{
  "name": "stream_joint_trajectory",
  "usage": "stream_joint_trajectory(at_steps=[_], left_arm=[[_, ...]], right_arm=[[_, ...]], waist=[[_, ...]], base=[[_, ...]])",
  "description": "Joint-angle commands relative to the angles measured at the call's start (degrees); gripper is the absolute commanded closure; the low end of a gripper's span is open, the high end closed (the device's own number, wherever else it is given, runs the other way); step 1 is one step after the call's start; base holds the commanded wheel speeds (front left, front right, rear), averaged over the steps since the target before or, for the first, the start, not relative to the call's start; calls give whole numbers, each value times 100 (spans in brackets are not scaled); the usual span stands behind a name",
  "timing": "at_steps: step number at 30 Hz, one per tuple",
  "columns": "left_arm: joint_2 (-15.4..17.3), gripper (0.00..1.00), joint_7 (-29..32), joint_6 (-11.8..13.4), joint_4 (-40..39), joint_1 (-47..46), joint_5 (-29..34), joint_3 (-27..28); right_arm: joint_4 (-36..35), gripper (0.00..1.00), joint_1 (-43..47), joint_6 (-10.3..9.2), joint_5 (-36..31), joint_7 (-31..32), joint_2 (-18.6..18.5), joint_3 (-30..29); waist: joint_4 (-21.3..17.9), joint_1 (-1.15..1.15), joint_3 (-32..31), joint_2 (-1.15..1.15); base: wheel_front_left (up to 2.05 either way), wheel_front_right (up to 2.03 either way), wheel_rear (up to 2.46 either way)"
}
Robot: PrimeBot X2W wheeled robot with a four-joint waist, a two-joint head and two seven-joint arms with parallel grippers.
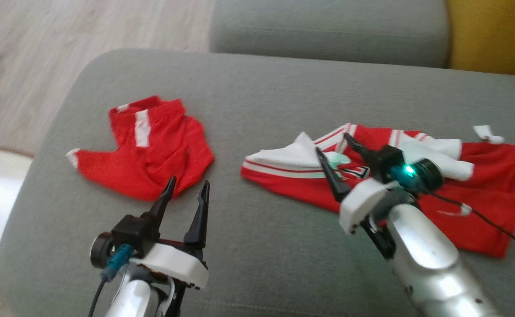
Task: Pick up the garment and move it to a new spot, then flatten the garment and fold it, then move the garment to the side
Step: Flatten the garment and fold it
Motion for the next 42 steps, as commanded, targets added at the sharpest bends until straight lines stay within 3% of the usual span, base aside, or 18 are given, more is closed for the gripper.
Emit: stream_joint_trajectory(at_steps=[1,6,15,23,31,42], left_arm=[[-16,0,-30,29,-229,-172,-23,247],[-17,0,-30,63,-345,-153,-92,309],[-17,0,-30,196,-600,-200,-349,369],[-17,0,-30,259,-692,-82,-452,472],[-17,0,-30,215,-632,-83,-447,361],[-17,0,-30,181,-532,-217,-368,188]], right_arm=[[-176,0,57,-4,-76,-83,43,-68],[-481,0,379,-4,-424,-144,43,-746],[-1887,0,1577,-4,-83,-412,43,-2081],[-2700,0,2446,-4,427,-482,43,-2395],[-2640,0,2404,-4,325,-371,43,-2787],[-1556,0,1372,-4,-123,295,43,-4109]], waist=[[-231,0,-158,0],[-577,0,-231,0],[-1085,0,-225,0],[-1448,0,-154,0],[-1452,0,-43,0],[-1012,0,428,0]], base=[[0,0,0],[0,0,0],[0,0,0],[0,0,0],[0,0,0],[0,0,0]])
